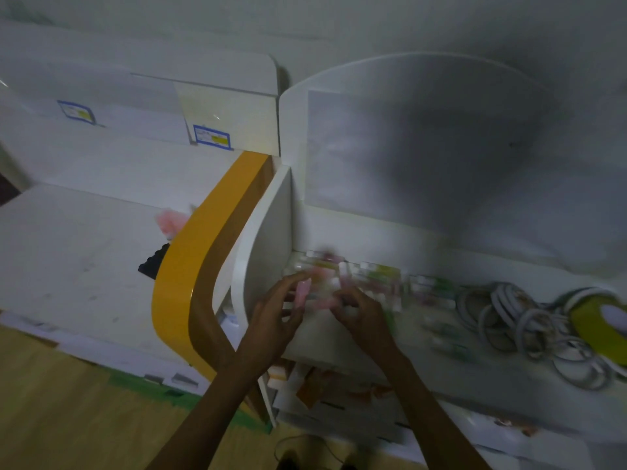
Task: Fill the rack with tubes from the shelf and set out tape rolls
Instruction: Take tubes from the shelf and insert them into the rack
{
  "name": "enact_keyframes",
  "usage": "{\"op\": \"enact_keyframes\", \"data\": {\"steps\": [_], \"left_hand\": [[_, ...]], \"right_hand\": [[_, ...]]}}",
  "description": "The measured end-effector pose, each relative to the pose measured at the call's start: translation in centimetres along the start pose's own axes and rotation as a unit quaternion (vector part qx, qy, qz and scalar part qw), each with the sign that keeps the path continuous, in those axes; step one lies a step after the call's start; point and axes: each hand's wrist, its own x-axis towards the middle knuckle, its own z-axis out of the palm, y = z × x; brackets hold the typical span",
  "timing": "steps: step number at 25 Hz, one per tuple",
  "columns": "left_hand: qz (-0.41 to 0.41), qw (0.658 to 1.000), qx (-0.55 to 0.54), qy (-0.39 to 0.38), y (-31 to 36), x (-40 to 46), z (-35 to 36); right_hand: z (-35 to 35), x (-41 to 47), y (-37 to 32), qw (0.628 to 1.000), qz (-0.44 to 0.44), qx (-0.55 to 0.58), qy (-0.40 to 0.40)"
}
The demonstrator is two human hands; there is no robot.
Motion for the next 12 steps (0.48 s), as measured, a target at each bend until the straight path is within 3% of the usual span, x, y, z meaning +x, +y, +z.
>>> {"op": "enact_keyframes", "data": {"steps": [4, 12], "left_hand": [[0.017, 1.0, 0.01, -0.014, -0.8, -1.0, -0.2], [-0.014, 1.0, -0.011, -0.016, -0.6, -1.8, -0.1]], "right_hand": [[0.1, -0.2, -0.5, 0.996, 0.022, 0.047, 0.069], [-0.8, -1.5, -1.8, 0.987, 0.052, 0.075, 0.129]]}}
